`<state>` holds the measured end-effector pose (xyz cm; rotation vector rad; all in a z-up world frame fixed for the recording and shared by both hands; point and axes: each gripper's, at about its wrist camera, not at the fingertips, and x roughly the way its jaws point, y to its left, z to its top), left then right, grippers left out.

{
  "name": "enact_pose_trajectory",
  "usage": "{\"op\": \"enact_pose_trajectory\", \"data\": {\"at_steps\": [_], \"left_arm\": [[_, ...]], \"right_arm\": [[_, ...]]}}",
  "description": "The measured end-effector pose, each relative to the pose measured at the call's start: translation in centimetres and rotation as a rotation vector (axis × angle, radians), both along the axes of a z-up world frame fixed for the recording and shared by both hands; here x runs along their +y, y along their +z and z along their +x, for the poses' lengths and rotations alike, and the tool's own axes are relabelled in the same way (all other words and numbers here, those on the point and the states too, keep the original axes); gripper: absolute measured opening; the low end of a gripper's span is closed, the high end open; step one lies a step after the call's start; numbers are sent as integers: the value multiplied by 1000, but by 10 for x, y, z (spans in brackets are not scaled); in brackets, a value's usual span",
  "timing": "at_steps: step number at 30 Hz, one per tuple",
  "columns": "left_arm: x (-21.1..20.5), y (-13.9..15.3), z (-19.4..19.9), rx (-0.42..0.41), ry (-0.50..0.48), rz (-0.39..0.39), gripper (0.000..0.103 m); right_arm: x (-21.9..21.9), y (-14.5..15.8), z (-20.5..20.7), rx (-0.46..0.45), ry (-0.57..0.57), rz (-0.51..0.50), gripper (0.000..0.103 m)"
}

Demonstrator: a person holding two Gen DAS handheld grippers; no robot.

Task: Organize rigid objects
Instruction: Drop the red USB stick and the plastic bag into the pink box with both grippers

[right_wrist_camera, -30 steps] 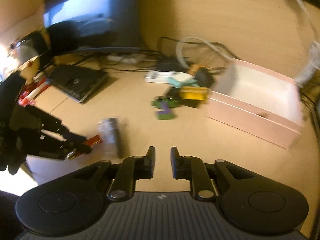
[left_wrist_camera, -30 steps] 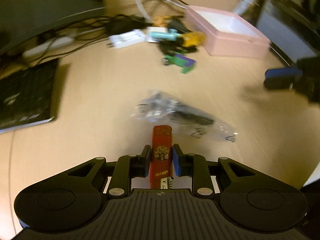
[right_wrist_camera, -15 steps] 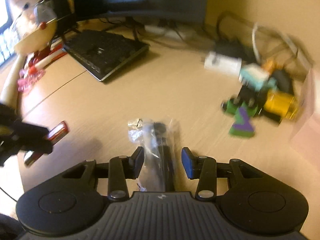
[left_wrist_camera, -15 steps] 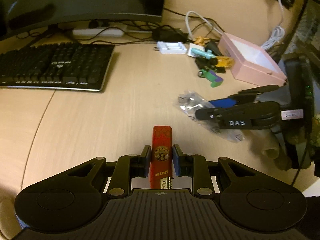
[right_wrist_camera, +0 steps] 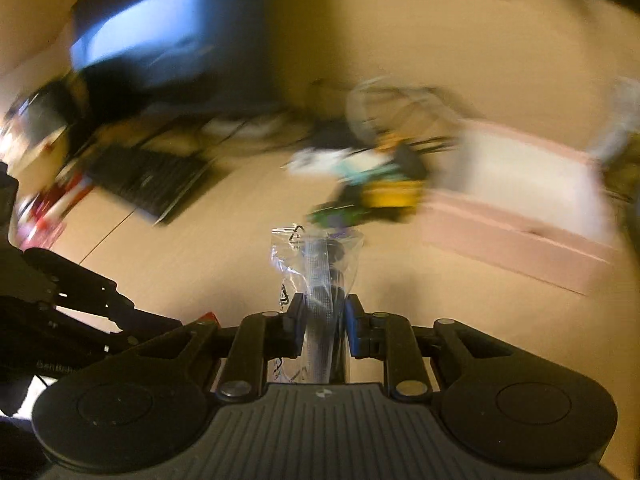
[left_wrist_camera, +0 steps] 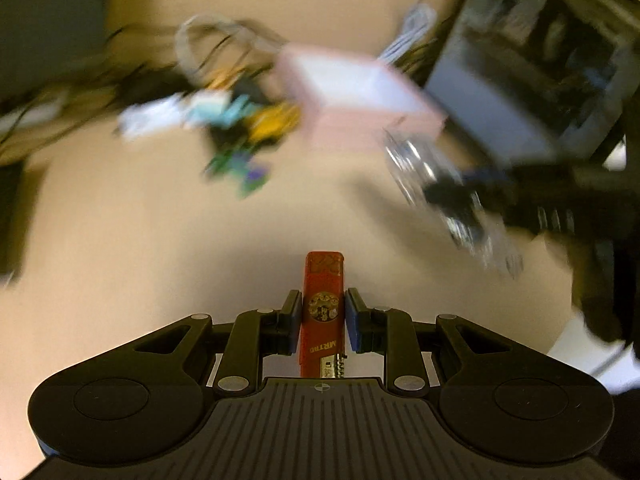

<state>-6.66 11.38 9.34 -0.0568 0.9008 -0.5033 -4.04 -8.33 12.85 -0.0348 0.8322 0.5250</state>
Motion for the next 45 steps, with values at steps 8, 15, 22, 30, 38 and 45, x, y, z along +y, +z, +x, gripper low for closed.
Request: {"op": "enact_pose_trajectory", "data": {"at_steps": [8, 15, 22, 30, 38, 45], "left_arm": [[-84, 74, 117, -267, -3, -91, 27], [-112, 52, 202, -174, 219, -188, 28], [-83, 15, 146, -140, 198, -145, 28], [-21, -19, 52, -25, 290, -52, 28], [48, -26, -24, 15, 538, 17, 28], [54, -24, -33, -17, 519, 90, 28]], "right_arm": [[-88, 17, -30, -70, -265, -35, 20], [-134, 9, -44, -51, -384, -40, 20], [-154, -5, -36, -2, -402, -19, 20], [-145, 27, 49, -109, -335, 96, 20], [-102, 27, 181, -288, -372, -28, 29], [-75, -6, 177, -181, -289, 10, 30]]}}
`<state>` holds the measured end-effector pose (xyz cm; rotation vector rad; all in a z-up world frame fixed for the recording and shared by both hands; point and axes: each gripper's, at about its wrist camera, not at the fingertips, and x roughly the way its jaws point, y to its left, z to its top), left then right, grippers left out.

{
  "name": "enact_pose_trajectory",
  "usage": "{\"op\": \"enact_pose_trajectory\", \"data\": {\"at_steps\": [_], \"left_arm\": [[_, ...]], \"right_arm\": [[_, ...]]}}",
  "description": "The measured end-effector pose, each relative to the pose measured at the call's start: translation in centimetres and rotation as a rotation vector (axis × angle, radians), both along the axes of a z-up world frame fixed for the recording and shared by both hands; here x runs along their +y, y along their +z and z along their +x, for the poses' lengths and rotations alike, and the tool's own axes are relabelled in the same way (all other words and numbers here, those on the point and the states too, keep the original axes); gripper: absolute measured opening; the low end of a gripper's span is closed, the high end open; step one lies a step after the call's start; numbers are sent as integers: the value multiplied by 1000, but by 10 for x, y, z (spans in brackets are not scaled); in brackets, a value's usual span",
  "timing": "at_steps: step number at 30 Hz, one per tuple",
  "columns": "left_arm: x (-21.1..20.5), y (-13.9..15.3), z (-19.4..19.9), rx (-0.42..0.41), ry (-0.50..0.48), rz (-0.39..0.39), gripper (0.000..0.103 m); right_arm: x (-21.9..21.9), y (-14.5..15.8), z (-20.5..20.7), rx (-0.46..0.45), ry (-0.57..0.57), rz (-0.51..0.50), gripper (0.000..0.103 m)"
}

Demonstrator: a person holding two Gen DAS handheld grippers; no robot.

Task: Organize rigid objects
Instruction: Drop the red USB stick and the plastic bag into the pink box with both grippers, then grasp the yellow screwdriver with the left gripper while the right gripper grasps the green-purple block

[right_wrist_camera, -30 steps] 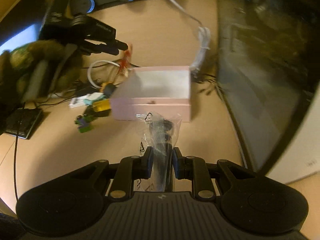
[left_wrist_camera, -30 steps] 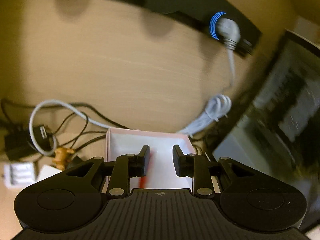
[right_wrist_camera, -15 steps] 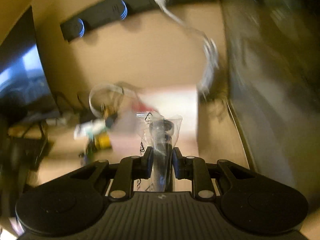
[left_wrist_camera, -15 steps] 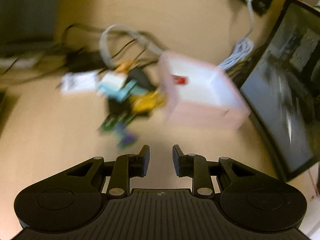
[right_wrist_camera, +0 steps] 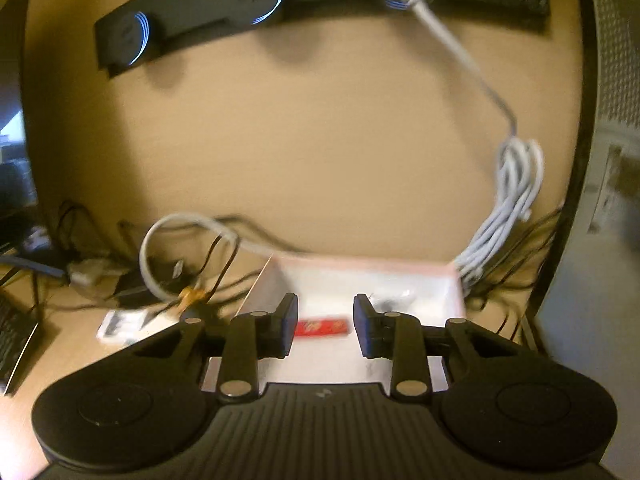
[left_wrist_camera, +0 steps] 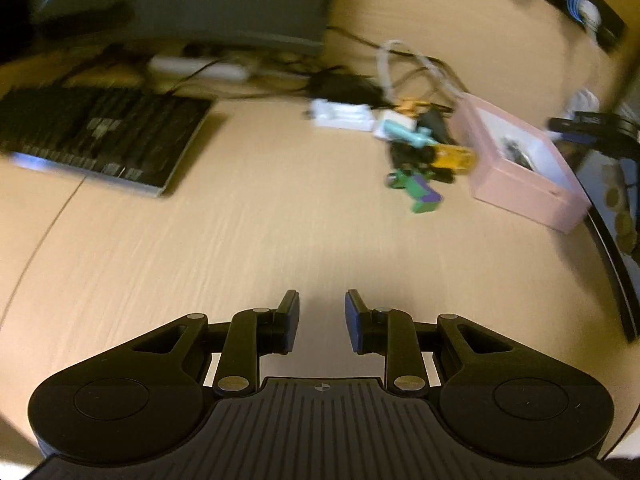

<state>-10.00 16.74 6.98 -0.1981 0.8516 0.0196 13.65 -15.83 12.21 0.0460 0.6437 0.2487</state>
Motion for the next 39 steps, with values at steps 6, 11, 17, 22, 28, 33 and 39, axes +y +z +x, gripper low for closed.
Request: {"op": "enact_pose_trajectory", "data": {"at_steps": [6, 11, 17, 22, 28, 33, 39], "left_arm": [[-31, 6, 38, -68, -177, 35, 28], [-47, 0, 92, -24, -124, -73, 28], [-89, 24, 140, -146, -324, 61, 28], [-130, 15, 178, -168, -645, 417, 33], [-134, -12, 215, -48, -711, 436, 36], [-128, -29, 239, 0, -695, 373, 36], [-122, -29, 255, 29, -645, 259, 33]], "right_arm": [[3, -5, -47, 52, 39, 25, 30], [7, -20, -93, 122, 32, -28, 36], [8, -49, -143, 189, -11, -106, 36], [1, -66, -159, 254, -51, -92, 37], [-3, -75, -166, 289, -89, -47, 42], [1, -77, -170, 280, -97, -17, 63], [10, -79, -174, 292, -128, 53, 86]]}}
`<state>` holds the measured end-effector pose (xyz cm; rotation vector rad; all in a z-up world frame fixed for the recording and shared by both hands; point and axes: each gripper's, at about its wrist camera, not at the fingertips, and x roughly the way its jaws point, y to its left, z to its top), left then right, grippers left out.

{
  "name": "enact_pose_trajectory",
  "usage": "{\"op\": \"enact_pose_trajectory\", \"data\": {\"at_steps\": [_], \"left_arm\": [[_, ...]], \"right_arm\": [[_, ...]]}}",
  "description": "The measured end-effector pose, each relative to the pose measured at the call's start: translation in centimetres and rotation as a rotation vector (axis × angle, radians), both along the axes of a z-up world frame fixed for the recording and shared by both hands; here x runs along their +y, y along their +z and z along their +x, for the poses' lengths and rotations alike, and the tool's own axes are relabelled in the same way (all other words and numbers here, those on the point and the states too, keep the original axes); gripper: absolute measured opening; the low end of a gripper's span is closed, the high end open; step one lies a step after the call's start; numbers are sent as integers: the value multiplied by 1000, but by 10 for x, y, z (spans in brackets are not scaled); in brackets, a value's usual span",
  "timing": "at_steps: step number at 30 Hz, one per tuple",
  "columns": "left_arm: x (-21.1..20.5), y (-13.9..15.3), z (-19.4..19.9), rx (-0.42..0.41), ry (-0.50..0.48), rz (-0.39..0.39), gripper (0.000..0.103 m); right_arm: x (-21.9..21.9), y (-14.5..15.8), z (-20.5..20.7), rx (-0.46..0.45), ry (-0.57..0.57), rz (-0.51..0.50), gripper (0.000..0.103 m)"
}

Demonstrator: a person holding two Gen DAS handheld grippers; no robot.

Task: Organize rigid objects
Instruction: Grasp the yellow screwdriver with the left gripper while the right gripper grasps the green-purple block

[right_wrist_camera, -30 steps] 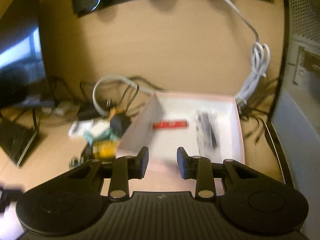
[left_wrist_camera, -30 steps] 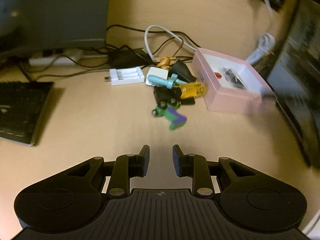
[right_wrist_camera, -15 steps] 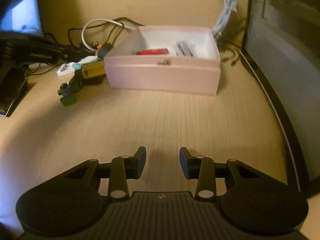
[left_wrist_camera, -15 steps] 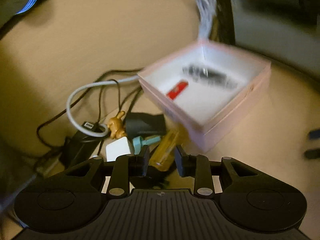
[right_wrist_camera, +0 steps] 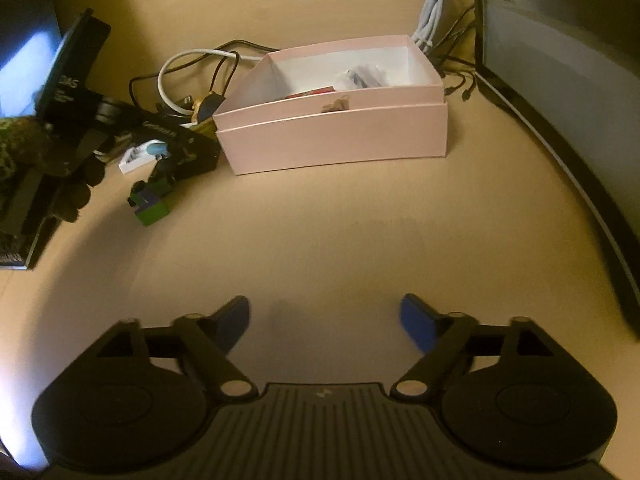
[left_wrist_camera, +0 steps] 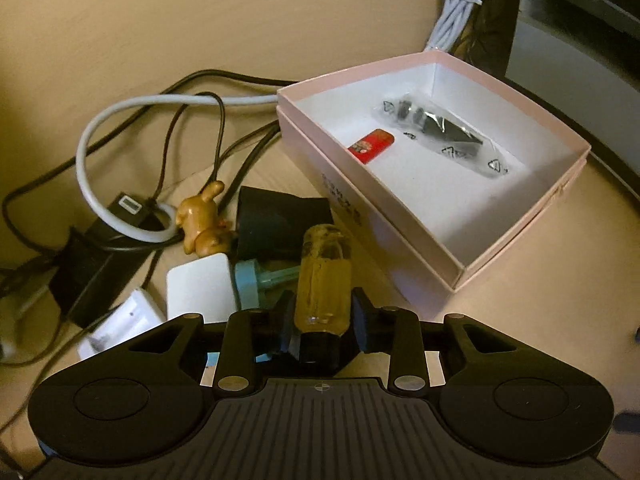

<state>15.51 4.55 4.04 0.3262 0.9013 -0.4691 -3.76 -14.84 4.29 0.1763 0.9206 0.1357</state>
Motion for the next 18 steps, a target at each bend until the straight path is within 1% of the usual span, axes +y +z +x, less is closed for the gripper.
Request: {"op": "enact_pose_trajectory", "data": {"at_steps": [2, 3, 6, 8, 10, 11, 14, 16, 18], "left_arm": [[-1, 1, 0, 11, 22, -6, 33], [-2, 1, -1, 4, 25, -2, 33], [1, 7, -13, -77, 61, -6, 32], [12, 14, -22, -80, 118, -60, 32], [27, 21, -38, -55, 167, -132, 32], [33, 24, -47, -44, 185, -149, 32], [58, 31, -87, -17, 247, -210, 32], [79, 36, -118, 1, 312, -262, 32], [99, 39, -145, 9, 385, -297, 32]], "right_arm": [[3, 0, -2, 1, -1, 0, 88], [4, 0, -3, 4, 10, -3, 88], [10, 0, -2, 9, 70, -49, 89], [14, -1, -2, 8, 103, -85, 89], [16, -1, -4, 10, 116, -100, 88], [17, -1, -4, 9, 129, -103, 87], [19, 1, -1, 7, 171, -90, 86], [24, 6, 3, -23, 202, -98, 85], [32, 12, 7, -61, 243, -110, 82]]}}
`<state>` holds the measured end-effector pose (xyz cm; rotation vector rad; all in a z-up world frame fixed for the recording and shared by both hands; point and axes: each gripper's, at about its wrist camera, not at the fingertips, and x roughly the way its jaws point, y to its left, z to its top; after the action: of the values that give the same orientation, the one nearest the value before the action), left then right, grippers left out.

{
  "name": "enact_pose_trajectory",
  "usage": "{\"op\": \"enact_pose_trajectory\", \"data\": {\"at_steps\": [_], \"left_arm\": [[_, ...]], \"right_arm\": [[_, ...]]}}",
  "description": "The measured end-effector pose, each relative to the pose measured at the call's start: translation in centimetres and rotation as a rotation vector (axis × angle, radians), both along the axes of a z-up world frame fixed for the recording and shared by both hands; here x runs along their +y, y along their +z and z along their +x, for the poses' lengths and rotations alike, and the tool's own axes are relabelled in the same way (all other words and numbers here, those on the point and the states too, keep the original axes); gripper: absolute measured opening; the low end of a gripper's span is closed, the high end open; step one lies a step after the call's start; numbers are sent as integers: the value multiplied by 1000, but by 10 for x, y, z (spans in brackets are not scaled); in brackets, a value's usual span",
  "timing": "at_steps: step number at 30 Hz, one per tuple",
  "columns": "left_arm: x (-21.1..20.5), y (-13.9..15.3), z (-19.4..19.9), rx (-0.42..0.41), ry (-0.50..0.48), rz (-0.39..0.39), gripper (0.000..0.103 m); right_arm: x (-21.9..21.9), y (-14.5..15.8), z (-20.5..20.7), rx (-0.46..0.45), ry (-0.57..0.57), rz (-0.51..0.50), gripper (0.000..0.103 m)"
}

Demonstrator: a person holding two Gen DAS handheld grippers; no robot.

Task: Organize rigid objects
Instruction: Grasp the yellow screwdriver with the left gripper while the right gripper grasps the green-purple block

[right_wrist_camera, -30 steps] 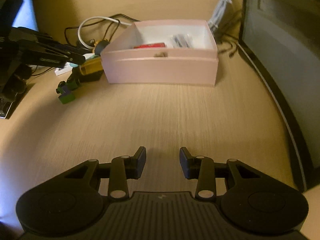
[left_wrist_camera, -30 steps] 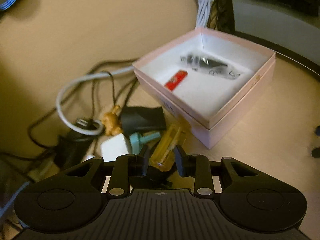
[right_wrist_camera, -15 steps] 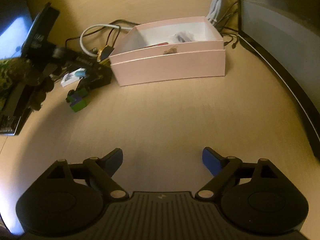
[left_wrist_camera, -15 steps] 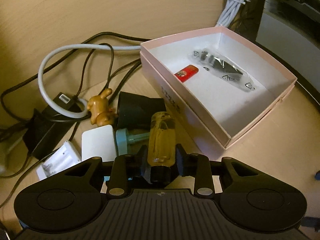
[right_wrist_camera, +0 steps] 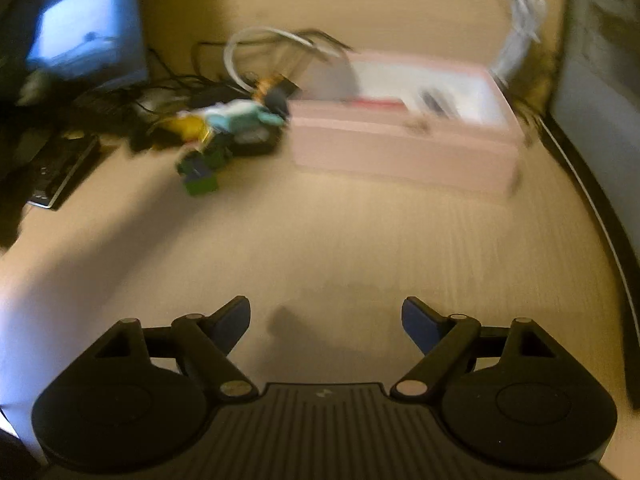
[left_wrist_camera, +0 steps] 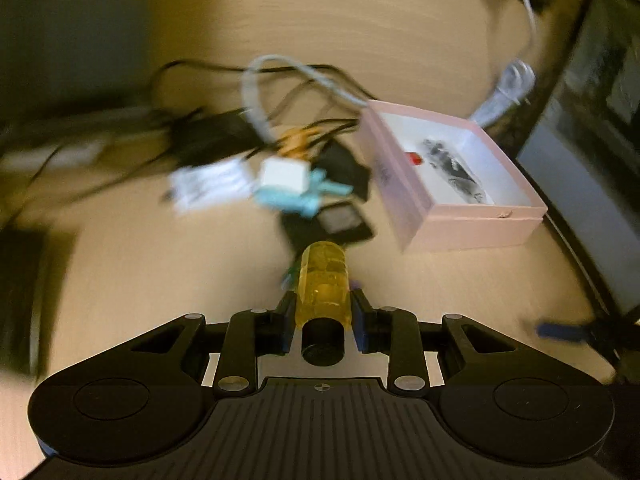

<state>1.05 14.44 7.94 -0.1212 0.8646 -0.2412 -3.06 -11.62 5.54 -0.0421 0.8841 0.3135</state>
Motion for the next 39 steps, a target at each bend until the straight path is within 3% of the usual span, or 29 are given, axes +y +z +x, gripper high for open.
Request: {"op": "enact_pose_trajectory", "data": {"at_steps": [6, 9, 15, 22, 27, 32, 34, 39], "left_arm": [[51, 10, -60, 23, 202, -89, 32], [65, 13, -86, 20, 273, -109, 32], [88, 15, -137, 26, 386, -131, 32], [117, 5, -164, 42, 498, -152, 32], [122, 2, -160, 44, 484, -168, 32], [116, 0, -148, 45, 427, -167, 32], [111, 0, -142, 50, 398, -160, 32], [94, 1, -129, 63, 318, -142, 32]], "right_arm": [[36, 18, 28, -105, 152, 26, 71], [64, 19, 48, -134, 206, 36, 71], [119, -1, 91, -143, 185, 50, 71], [151, -20, 108, -161, 144, 20, 71], [165, -29, 111, -152, 184, -29, 71], [158, -33, 112, -121, 189, 17, 71], [155, -33, 111, -128, 200, 17, 63], [146, -23, 105, -141, 240, 38, 63]]}}
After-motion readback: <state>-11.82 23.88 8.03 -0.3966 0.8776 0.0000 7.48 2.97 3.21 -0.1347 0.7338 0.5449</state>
